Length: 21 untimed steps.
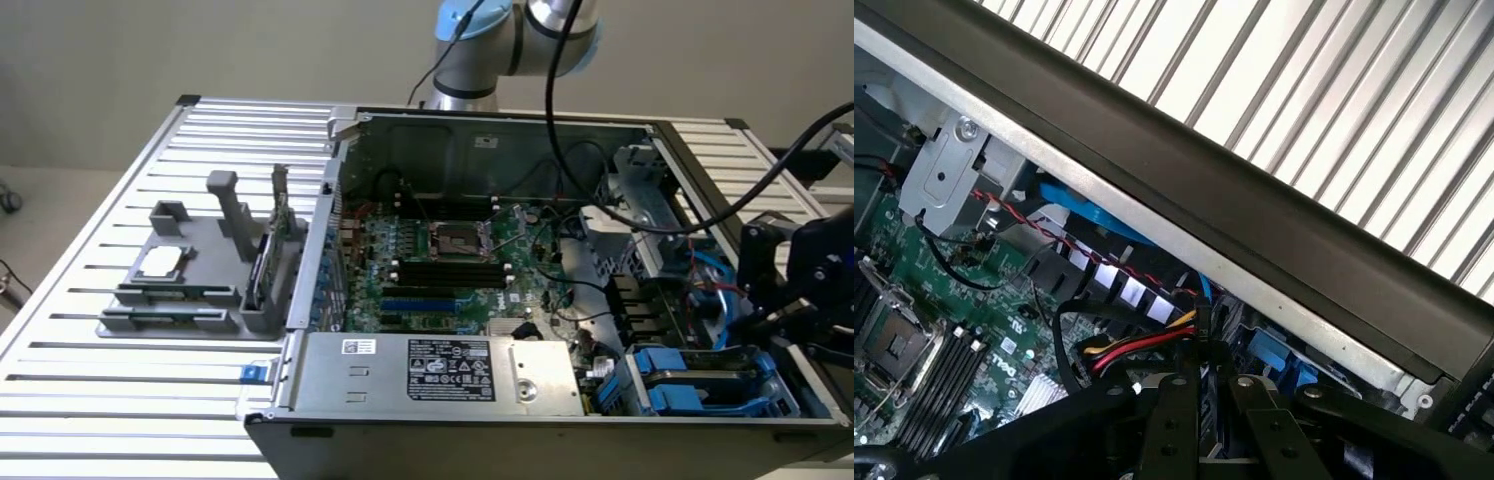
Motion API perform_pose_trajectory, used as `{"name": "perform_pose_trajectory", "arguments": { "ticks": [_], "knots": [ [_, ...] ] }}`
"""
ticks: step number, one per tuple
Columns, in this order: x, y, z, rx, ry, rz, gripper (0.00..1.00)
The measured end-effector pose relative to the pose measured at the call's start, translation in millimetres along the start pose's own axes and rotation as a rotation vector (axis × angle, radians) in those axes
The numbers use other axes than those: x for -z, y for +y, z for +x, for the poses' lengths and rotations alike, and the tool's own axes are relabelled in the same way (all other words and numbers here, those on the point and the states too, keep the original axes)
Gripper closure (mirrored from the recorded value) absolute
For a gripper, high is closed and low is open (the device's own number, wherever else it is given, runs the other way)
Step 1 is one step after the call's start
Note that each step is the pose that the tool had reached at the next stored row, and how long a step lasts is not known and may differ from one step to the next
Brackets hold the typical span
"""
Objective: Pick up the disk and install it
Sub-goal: 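Insert the first disk wire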
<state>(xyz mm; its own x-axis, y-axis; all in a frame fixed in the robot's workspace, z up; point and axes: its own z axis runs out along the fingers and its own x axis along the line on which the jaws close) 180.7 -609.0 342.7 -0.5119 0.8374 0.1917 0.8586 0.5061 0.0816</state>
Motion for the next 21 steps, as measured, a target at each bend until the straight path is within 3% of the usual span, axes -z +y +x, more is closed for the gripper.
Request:
{"name": "perform_pose_trajectory", "arguments": {
  "ticks": [7, 12, 21],
  "knots": [
    [7.8, -3.0, 3.7, -0.006, 0.0092, -0.0068, 0.84],
    [9.6, -9.7, 8.2, -0.011, 0.0094, -0.0082, 0.84],
    [11.7, -21.2, 15.9, -0.012, -0.0317, 0.0119, 0.84]
  ]
}}
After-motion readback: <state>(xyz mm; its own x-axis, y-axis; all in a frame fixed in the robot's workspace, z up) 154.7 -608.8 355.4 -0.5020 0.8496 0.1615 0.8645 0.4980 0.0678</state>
